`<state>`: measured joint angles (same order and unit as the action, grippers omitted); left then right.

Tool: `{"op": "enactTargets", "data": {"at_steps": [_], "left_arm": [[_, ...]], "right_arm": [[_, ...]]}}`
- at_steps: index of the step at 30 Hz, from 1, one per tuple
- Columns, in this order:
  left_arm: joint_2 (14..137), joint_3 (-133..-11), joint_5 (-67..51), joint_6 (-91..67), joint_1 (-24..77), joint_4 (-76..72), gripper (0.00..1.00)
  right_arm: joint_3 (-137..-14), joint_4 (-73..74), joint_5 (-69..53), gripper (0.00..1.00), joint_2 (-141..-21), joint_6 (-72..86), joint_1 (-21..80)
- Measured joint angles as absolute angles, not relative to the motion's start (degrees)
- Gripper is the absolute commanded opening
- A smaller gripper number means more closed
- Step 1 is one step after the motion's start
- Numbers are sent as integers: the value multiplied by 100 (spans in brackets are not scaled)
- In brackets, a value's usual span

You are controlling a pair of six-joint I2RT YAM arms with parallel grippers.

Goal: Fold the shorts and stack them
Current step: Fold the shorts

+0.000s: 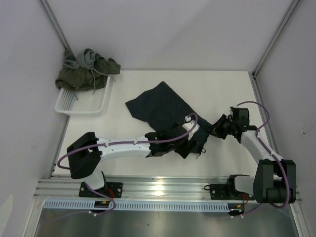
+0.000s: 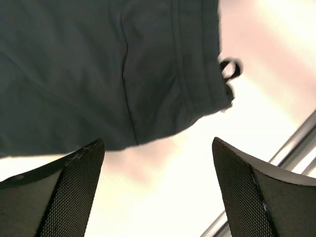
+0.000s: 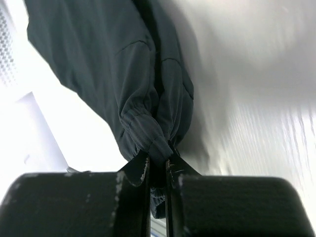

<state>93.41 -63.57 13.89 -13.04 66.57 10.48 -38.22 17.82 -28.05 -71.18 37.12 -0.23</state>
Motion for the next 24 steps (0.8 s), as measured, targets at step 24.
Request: {"op": "enactTargets", "data": {"at_steps": [24], "left_arm": [[10049,-6849,2316,-1144,7577,414,99]], "right_arm": [[-3938,3100,-2106,0,-6884,5000,768]]}}
